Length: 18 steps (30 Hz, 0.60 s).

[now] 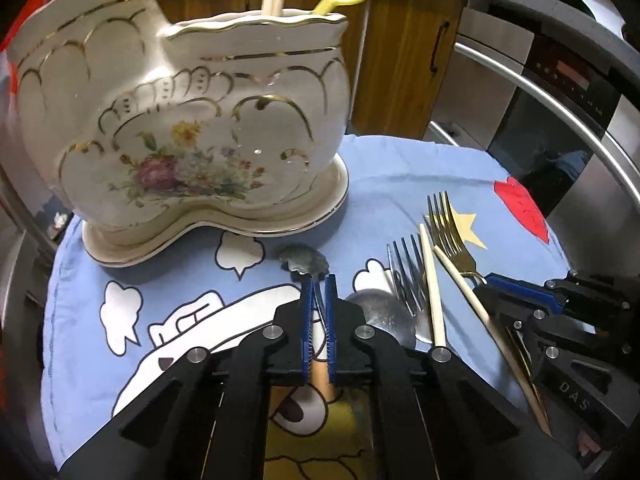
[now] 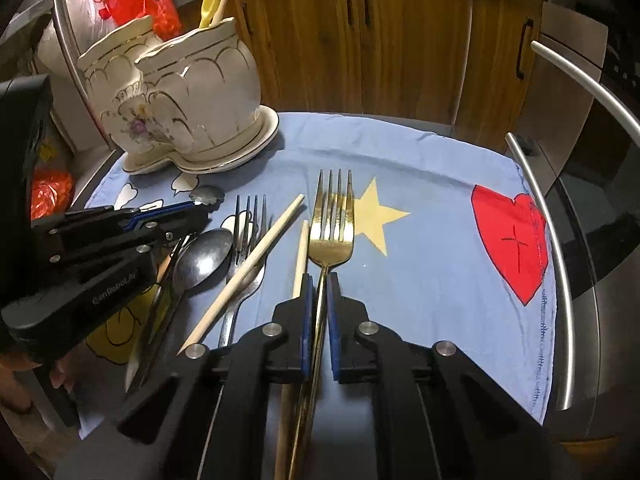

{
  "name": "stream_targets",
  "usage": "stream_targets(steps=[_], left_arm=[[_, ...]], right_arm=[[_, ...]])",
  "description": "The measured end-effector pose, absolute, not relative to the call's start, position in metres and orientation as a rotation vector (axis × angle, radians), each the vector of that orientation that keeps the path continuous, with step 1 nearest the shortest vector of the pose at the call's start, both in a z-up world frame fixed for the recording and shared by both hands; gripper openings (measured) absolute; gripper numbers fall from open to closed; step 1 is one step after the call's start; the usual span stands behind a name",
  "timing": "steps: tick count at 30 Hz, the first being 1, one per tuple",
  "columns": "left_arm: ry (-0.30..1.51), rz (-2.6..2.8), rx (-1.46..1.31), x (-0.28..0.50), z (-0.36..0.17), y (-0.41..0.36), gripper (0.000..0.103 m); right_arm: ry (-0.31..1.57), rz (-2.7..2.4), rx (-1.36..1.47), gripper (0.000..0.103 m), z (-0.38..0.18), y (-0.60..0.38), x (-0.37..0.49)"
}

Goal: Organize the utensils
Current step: 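Grasp a metal spoon handle with the left tool while the right tool grasps a gold fork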

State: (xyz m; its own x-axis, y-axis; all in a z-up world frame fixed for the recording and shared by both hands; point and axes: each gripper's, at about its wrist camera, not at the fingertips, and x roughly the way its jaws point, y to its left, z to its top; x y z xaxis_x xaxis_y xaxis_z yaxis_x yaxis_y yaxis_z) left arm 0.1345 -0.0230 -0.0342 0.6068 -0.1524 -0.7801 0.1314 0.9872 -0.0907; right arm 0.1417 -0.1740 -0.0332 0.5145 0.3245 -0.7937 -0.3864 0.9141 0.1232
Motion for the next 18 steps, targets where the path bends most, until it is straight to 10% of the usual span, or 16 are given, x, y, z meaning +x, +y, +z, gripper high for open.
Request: stream_targets(steps=[18], left_arm=[[0.753,-0.255,-0.075,0.093,0.003,-0.007,0.003]], right_arm=[[0.796,0.444,0.096,0.005,0.000,-0.203,0.131]])
